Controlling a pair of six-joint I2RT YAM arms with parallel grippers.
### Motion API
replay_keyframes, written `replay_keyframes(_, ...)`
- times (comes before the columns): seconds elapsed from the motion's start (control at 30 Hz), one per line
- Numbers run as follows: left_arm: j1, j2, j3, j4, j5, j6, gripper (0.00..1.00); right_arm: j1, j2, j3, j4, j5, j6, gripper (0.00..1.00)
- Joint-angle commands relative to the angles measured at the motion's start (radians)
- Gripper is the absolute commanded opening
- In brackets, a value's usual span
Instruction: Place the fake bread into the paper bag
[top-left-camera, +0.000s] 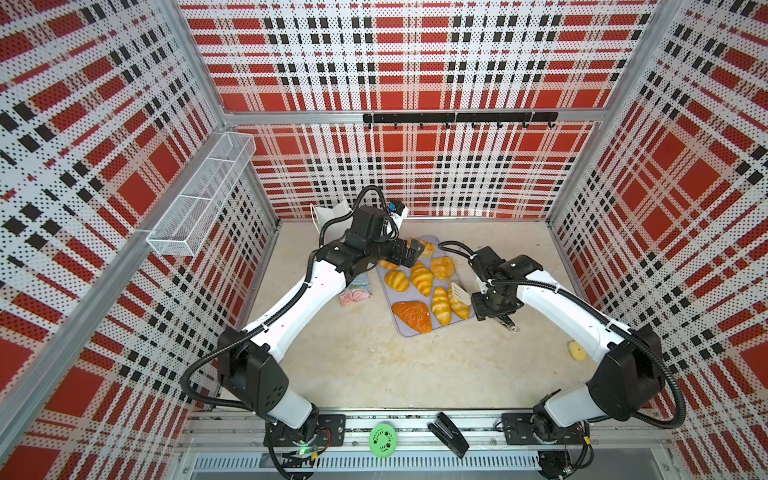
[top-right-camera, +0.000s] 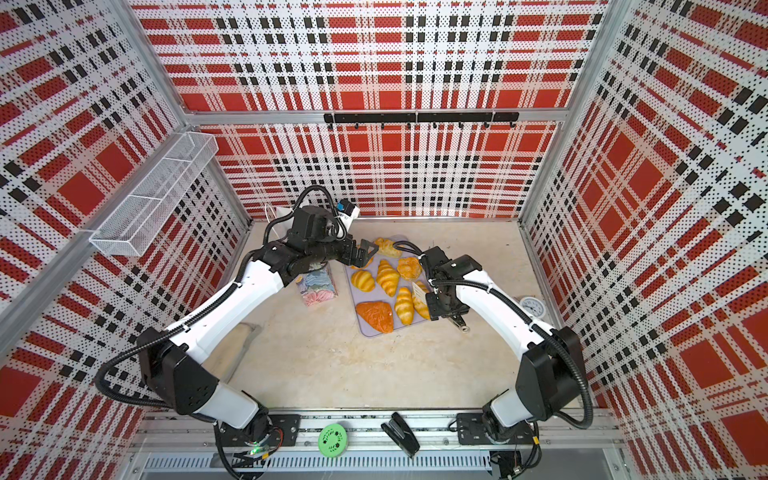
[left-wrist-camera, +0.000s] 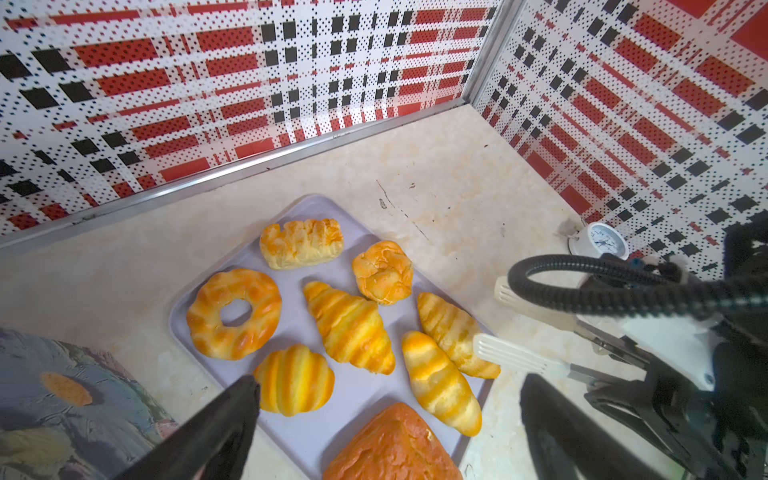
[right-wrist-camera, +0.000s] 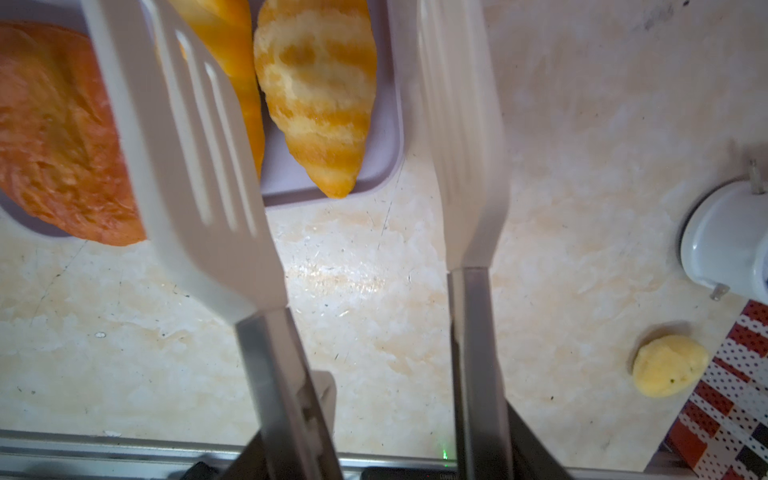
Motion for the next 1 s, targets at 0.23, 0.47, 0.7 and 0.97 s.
replay_keyframes(0.23, -0.038, -0.149, -0.123, 0.056, -0.146, 0.044, 0.99, 0.055, -0.017, -0.027, -0.053, -0.013, 0.078, 0.58)
replay_keyframes(0.47, -0.039, -0.248, -0.193, 0.057, -0.200, 0.045, 0.99, 0.067, 0.017, -0.018, -0.067, -0.004, 0.100, 0.58)
replay_keyframes(0.7, -0.031, -0.333, -0.245, 0.027, -0.265, 0.029, 0.99, 0.067, 0.068, -0.010, -0.059, 0.001, 0.098, 0.56)
replay_keyframes(0.97, 0.007, -0.396, -0.271, -0.016, -0.276, 0.008, 0.99, 0.067, 0.129, 0.014, -0.055, 0.022, 0.095, 0.54)
